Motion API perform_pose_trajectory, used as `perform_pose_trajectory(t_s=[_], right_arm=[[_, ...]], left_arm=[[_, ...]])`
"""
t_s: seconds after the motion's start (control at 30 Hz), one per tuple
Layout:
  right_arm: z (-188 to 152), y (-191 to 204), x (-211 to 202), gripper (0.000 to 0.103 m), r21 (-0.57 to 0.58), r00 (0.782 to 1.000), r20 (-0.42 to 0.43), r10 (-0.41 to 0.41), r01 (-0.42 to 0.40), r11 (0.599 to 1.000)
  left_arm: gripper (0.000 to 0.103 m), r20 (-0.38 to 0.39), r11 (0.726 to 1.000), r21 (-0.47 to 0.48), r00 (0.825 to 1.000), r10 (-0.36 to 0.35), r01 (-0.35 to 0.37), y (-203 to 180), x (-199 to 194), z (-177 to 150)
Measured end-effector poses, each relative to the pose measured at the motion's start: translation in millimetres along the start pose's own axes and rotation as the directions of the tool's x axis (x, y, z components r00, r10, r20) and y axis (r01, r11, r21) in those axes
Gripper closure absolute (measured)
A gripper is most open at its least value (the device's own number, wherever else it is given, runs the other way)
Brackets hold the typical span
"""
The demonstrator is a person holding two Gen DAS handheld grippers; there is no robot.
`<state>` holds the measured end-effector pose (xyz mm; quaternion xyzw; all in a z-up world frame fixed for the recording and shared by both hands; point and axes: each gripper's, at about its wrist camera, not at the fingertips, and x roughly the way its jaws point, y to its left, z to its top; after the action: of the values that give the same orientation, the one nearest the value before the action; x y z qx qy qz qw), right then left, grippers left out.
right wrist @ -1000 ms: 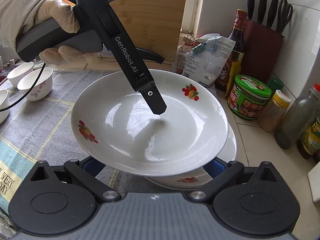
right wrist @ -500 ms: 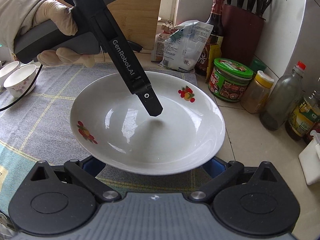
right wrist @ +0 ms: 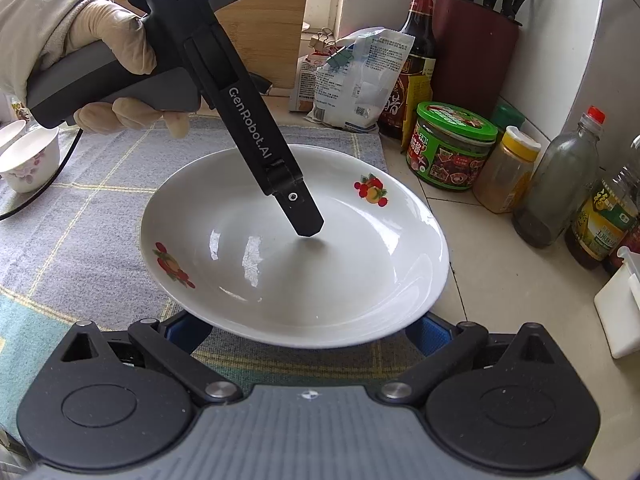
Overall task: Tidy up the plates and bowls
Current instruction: 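Lower the fruit-print plate onto the plate stack with the left tool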
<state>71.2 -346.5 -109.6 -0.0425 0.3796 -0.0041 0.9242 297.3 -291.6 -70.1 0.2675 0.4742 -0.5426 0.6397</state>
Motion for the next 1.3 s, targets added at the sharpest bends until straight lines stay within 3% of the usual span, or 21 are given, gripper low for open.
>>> perform_pose_trajectory(t_s=[0.33,0.83,1.3], right_arm=[[1.0,1.7,-1.8,0.0,-0.002,1.0,0.004,-0.019,0.019,1.0],[-0.2,3.8,-4.7,0.0,-0.001,1.0,0.013,-0.006,0.006,1.0],[-1.7,3.7,-9.0,0.0,-0.013,0.999,0.037,-0.002,0.002,1.0]], left_arm=[[0.022,-0.029,0.999,-0.033,0.999,-0.014,0.013,8.8,8.9,1.5],[0.021,-0.051,1.0,0.012,0.998,0.026,-0.025,6.5,7.5,3.4],[0.016,-0.019,0.999,0.013,0.999,0.048,-0.048,7.8,-5.6,2.2]])
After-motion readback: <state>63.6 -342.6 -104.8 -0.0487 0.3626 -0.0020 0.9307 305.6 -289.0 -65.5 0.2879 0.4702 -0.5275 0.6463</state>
